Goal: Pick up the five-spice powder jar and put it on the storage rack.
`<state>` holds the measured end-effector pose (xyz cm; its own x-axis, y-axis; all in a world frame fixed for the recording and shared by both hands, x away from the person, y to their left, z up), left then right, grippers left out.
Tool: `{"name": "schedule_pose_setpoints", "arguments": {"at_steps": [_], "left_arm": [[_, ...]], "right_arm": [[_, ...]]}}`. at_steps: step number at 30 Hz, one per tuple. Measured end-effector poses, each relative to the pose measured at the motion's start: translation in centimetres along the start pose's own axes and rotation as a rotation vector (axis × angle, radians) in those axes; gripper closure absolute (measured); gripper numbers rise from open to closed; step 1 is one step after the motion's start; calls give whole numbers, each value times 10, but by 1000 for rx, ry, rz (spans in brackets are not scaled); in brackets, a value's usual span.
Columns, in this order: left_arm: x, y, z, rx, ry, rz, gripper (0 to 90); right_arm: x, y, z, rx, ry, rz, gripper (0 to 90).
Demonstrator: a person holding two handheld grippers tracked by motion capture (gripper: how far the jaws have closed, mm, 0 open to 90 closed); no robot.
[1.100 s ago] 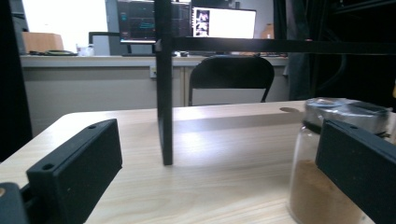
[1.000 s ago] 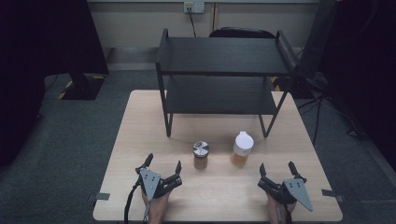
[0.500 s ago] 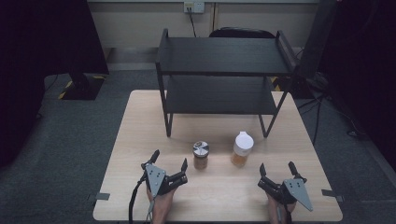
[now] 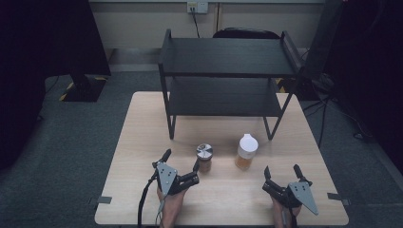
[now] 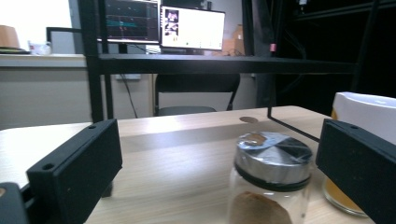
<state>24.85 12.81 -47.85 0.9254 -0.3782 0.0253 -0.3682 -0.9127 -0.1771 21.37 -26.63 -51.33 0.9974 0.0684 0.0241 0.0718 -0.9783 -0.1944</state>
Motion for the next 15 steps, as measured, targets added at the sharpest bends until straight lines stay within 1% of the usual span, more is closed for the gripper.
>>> {"name": "schedule_pose_setpoints", "arguments": {"at_steps": [4, 7, 11, 15], "left_arm": [[5, 5, -3, 1, -1, 13, 0], [10, 7, -6, -11, -5, 34, 0], [12, 14, -8, -20, -11, 43, 0], [19, 22, -9, -6, -26, 52, 3]], "right_arm": [[0, 0, 0, 1, 0, 0, 0], [0, 0, 0, 0, 0, 0, 0], [0, 0, 0, 0, 0, 0, 0], [0, 0, 0, 1, 0, 0, 0]]}}
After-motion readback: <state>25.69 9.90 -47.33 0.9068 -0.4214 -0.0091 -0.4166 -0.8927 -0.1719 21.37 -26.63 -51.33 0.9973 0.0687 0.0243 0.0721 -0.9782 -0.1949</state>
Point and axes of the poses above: each handheld gripper's, and its own axes: x roughly forward along the jaws, z roughly out of its underside, y roughly to its right, the point moved 6 cm from there along x, roughly forward along the jaws, and after that the axes turned 12 degrees about x, right-handed, at the moved point
